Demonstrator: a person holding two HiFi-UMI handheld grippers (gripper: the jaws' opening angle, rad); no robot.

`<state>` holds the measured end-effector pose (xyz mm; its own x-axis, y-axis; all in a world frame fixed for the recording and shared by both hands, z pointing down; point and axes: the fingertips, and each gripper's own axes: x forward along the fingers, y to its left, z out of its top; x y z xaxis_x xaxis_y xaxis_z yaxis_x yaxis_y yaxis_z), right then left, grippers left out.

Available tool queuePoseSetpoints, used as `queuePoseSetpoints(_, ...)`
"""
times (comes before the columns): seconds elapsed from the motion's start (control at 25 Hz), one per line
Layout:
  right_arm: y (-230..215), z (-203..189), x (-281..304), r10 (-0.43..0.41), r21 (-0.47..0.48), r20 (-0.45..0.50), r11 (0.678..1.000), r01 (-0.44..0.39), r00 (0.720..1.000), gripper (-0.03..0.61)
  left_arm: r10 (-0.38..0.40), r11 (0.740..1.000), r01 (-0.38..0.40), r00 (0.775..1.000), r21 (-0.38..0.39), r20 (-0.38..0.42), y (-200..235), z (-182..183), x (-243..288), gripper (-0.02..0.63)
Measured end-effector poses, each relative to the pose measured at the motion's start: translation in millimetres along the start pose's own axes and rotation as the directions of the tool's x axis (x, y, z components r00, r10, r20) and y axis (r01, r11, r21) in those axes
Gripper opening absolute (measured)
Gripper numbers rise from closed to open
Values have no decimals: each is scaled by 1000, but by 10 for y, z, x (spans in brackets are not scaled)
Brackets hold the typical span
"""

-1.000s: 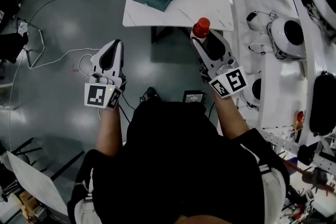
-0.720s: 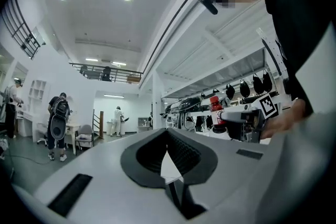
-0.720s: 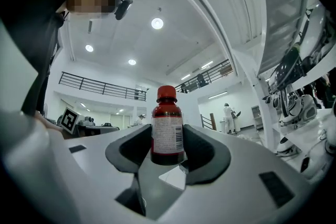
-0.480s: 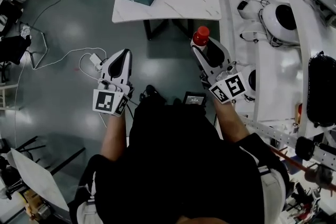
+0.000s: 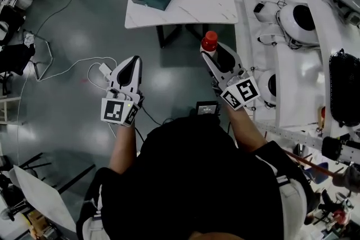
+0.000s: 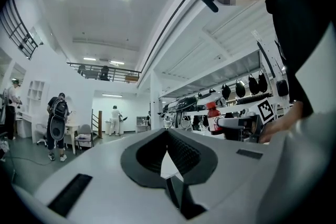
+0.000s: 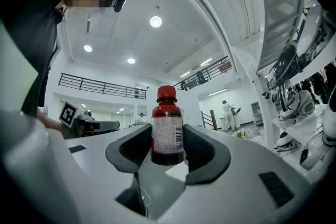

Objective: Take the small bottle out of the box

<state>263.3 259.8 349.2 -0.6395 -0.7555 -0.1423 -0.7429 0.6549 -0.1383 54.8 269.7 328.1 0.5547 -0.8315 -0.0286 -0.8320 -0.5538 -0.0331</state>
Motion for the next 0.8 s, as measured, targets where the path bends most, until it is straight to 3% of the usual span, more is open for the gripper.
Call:
queuePoseSetpoints(0.44,557,-36,249,12,-2,-11,1000,-12,1000,211,38,999,-38,999,-28,2,418,-76,-510,14)
queuePoseSetpoints(0.8,762,-38,160,23,-2,-8,1000,-23,1000,212,13,999,-14,1000,-43,-10,358,-94,-670,14)
